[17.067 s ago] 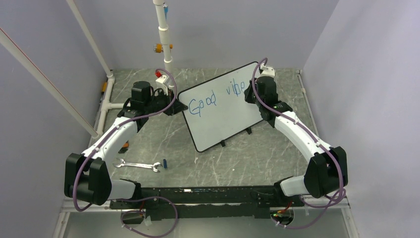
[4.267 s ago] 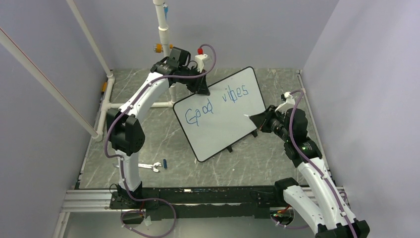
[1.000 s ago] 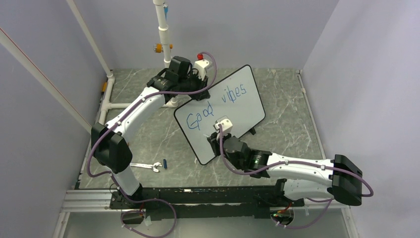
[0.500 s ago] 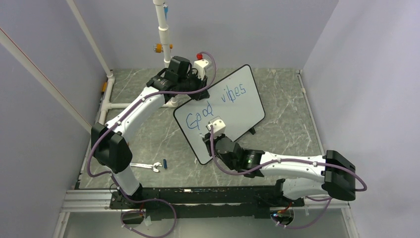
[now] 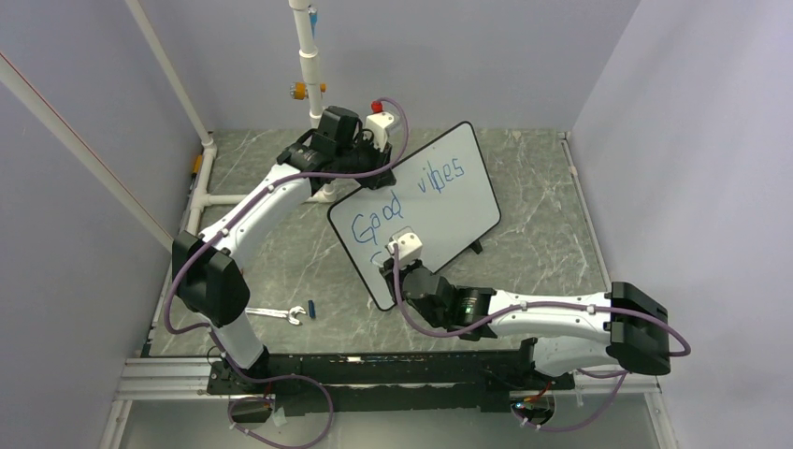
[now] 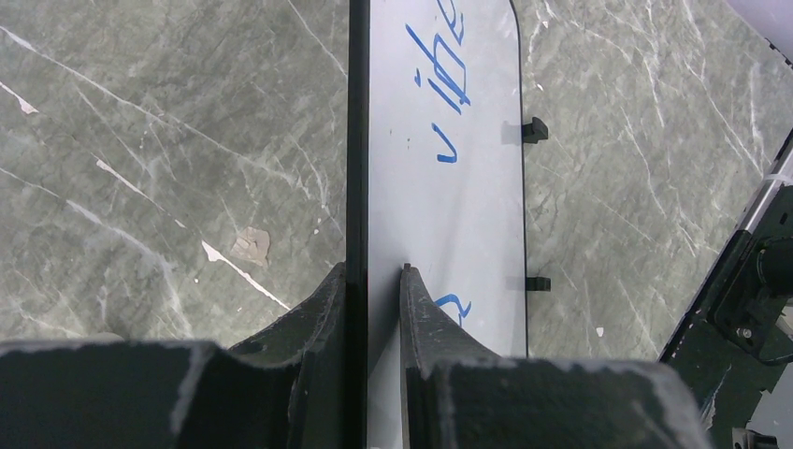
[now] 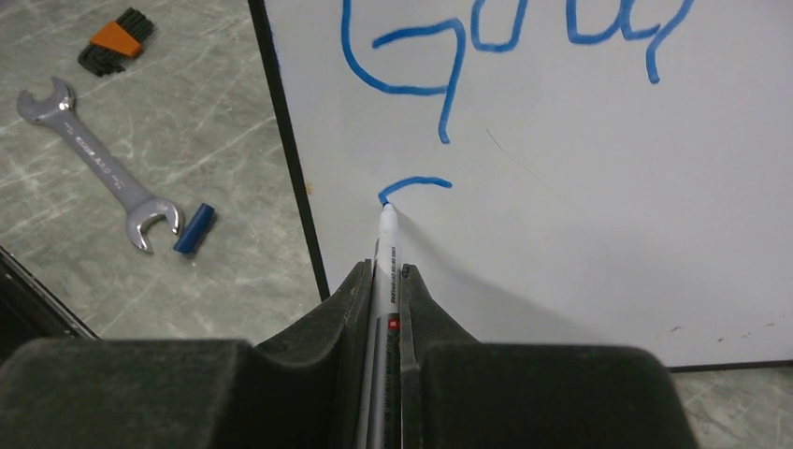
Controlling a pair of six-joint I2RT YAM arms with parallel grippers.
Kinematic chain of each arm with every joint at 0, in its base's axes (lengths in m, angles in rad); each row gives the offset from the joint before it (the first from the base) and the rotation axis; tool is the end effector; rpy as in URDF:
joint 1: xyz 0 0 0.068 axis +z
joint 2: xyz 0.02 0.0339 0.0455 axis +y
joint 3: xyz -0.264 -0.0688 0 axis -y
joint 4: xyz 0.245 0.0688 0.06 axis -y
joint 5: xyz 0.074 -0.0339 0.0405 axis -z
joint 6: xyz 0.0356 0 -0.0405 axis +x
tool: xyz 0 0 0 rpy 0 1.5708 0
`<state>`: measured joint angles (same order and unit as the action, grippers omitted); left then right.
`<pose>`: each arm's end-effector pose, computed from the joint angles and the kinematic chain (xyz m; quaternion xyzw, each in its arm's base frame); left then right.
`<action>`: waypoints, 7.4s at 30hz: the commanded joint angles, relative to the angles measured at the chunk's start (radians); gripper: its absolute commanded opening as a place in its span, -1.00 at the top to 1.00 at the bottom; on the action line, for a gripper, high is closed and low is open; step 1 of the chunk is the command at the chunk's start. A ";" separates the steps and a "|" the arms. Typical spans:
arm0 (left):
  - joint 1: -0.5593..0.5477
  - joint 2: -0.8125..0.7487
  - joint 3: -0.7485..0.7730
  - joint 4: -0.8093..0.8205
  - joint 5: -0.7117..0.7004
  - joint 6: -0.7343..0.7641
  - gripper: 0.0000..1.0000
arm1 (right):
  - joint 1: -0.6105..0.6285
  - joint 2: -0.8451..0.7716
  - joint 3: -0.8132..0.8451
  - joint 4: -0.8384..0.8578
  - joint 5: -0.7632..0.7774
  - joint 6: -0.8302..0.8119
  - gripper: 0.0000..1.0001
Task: Write a sentence on the whiteboard
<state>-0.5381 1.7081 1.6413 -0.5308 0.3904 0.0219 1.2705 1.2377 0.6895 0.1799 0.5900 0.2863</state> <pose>0.3305 -0.2130 0.3584 0.3268 0.8083 -0.2829 0.3998 0.0990 0.2527 0.2492 -0.2278 0.7731 0.2093 0.5537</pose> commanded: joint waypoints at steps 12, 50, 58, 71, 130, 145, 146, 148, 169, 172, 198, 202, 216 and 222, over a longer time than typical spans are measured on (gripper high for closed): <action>-0.004 -0.042 -0.027 0.038 -0.115 0.064 1.00 | 0.000 -0.026 -0.033 -0.118 0.163 0.053 1.00; -0.005 -0.054 -0.046 0.066 -0.133 0.050 1.00 | 0.023 0.010 0.116 -0.174 -0.069 -0.045 1.00; -0.005 -0.050 -0.047 0.067 -0.136 0.050 1.00 | 0.023 -0.147 0.091 -0.157 -0.057 -0.039 1.00; -0.005 -0.043 -0.051 0.068 -0.127 0.054 1.00 | -0.062 -0.164 0.068 -0.156 0.068 -0.066 1.00; -0.004 -0.030 -0.041 0.076 -0.099 0.033 1.00 | -0.154 -0.050 0.000 -0.140 0.056 -0.049 1.00; -0.004 -0.043 -0.047 0.080 -0.114 0.036 1.00 | -0.160 0.018 0.099 -0.131 0.046 -0.088 1.00; -0.004 -0.046 -0.049 0.082 -0.115 0.038 1.00 | -0.160 0.016 0.092 -0.132 0.044 -0.084 1.00; -0.004 -0.045 -0.048 0.080 -0.129 0.036 1.00 | -0.160 0.012 0.077 -0.132 0.040 -0.072 1.00; -0.001 -0.065 -0.058 0.088 -0.160 0.035 1.00 | -0.161 -0.094 -0.039 -0.214 0.051 0.030 1.00; 0.001 -0.067 -0.060 0.090 -0.160 0.035 1.00 | -0.160 -0.125 -0.039 -0.236 0.068 0.023 1.00; 0.005 -0.064 -0.056 0.085 -0.147 0.036 1.00 | -0.263 -0.058 0.090 -0.119 -0.032 -0.092 1.00; 0.006 -0.064 -0.055 0.086 -0.146 0.036 1.00 | -0.270 -0.044 0.088 -0.112 -0.048 -0.086 1.00; 0.005 -0.065 -0.056 0.086 -0.142 0.035 1.00 | -0.279 -0.045 0.013 -0.120 -0.066 -0.044 1.00; 0.008 -0.062 -0.055 0.088 -0.135 0.031 1.00 | -0.279 -0.057 -0.018 -0.145 -0.076 -0.022 1.00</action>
<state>-0.5316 1.6779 1.5856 -0.4805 0.3351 -0.0193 0.9962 1.1828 0.7052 0.0471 0.5491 0.2283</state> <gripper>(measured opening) 0.224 0.132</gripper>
